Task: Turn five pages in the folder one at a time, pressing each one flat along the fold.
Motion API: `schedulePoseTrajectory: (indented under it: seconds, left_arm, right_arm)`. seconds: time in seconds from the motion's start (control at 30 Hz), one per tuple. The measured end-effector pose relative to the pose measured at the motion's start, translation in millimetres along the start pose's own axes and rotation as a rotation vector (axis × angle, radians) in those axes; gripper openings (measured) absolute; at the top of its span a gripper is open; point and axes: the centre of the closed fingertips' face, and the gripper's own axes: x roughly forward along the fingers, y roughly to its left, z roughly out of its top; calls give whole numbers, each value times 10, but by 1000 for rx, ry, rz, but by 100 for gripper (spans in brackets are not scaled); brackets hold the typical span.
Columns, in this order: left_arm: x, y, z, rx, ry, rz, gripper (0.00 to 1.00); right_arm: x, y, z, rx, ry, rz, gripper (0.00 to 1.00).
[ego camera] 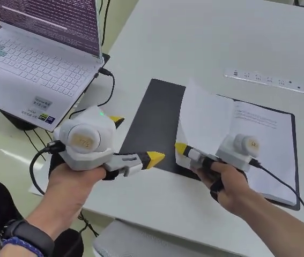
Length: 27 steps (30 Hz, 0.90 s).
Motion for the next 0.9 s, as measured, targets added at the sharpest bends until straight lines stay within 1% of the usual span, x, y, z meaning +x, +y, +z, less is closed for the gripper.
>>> schedulePoseTrajectory:
  seconds: [0.1, 0.2, 0.23, 0.3, 0.43, 0.5, 0.6, 0.67, 0.73, 0.8, 0.9]
  left_arm:
    - [11, 36, -23, -1, 6, 3, 76]
    - [26, 52, -22, -5, 8, 3, 76]
    - [32, 51, -21, -6, 9, 3, 76]
    - [53, 41, -18, -6, 11, 1, 76]
    - [80, 7, -6, -7, 11, -6, 76]
    - [84, -17, 0, -5, 13, -9, 76]
    - [88, -28, -6, -5, 15, -11, 76]
    - [90, -33, -22, 0, 21, -9, 76]
    - [92, -33, -38, -5, 23, -8, 76]
    - [92, -34, -43, -10, 22, -8, 76]
    - [94, -37, -60, -8, 25, -6, 76]
  right_arm:
    - [42, -74, -42, 11, 10, -11, 0]
    - [70, -149, -89, 39, 24, -36, 0]
    - [88, -201, -113, 47, 32, -49, 0]
    - [102, -237, -142, 45, 33, -60, 0]
    - [130, -302, -202, 68, 38, -71, 0]
    - [145, -332, -251, 82, 55, -82, 2]
    - [147, -331, -248, 94, 35, -81, 1]
    - [151, -303, -247, 106, 28, -74, 2]
    - [159, -255, -267, 122, 36, -58, 3]
    - [166, -239, -260, 129, 37, -52, 6]
    - [174, -212, -259, 116, 49, -38, 9]
